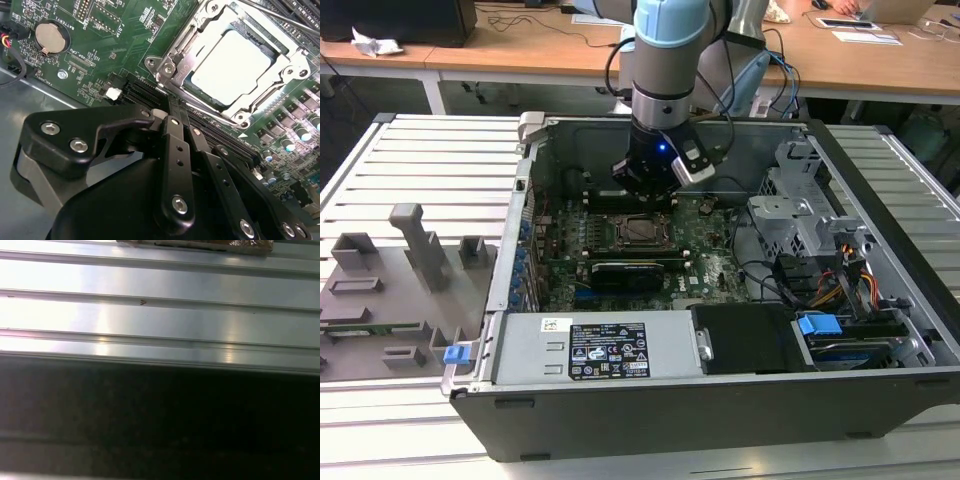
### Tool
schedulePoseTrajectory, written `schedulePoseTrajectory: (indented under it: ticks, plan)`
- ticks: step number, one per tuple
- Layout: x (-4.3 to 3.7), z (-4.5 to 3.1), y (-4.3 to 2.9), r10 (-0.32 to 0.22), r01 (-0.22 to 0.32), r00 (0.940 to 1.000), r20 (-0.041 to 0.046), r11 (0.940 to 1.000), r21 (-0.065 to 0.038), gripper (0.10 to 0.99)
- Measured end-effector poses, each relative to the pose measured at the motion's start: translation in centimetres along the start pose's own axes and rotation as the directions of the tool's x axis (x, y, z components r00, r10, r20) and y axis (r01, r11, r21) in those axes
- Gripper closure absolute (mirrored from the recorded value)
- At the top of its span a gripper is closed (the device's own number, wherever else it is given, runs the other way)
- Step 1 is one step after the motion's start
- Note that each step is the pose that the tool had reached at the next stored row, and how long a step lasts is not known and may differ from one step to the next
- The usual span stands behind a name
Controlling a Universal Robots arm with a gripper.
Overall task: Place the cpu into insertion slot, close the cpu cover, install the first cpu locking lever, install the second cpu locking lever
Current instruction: 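Install the first cpu locking lever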
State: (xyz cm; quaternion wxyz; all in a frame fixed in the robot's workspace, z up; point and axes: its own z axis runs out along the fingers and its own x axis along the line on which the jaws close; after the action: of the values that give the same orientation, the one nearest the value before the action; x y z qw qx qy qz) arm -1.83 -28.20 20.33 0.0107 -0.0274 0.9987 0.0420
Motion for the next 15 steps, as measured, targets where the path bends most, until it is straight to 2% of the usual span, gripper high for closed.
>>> schedulePoseTrajectory:
  ticks: [9, 12, 15]
  plan:
    - [-0.02, -0.23, 0.03, 0.0, 0.0, 1.0, 0.0002, 1.0, 0.001, 0.98]
    - [-0.02, -0.2, 0.02, 0.0, 0.0, 1.0, -0.0005, 0.9999, 0.011, 0.98]
    - [-0.02, -0.12, 0.01, 0.0, 0.0, 1.0, -0.001, 0.9999, 0.016, 0.98]
